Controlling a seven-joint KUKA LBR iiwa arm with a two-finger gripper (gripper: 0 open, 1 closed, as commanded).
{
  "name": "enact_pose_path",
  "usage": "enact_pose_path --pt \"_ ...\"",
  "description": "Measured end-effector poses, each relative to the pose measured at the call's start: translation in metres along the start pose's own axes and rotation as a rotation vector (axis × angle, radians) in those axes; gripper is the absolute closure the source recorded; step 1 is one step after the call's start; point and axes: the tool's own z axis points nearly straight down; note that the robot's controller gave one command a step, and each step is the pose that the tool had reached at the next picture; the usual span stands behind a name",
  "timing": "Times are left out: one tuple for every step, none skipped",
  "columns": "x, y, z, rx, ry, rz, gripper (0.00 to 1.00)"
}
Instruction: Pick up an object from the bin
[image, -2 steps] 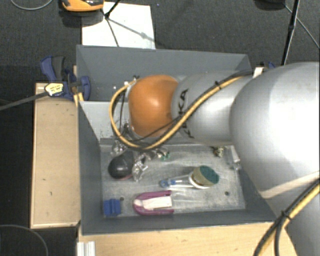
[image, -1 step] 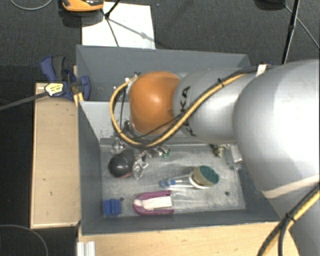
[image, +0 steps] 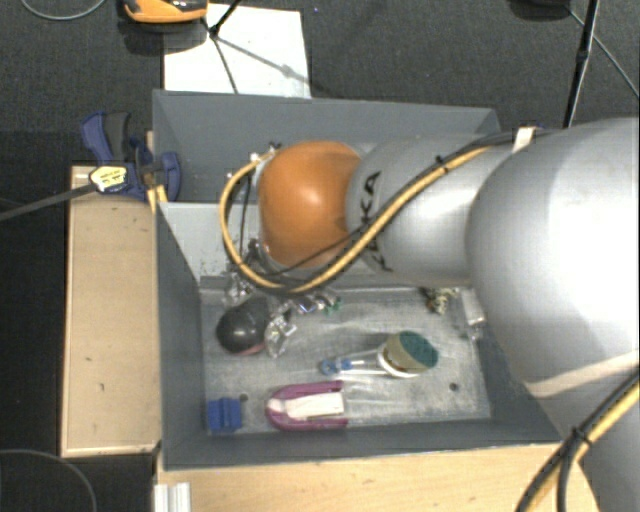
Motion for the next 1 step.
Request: enact_pose_path --pt "-0.0014 -0.0002 -0.0304 0.002 -0.001 0.004 1.0"
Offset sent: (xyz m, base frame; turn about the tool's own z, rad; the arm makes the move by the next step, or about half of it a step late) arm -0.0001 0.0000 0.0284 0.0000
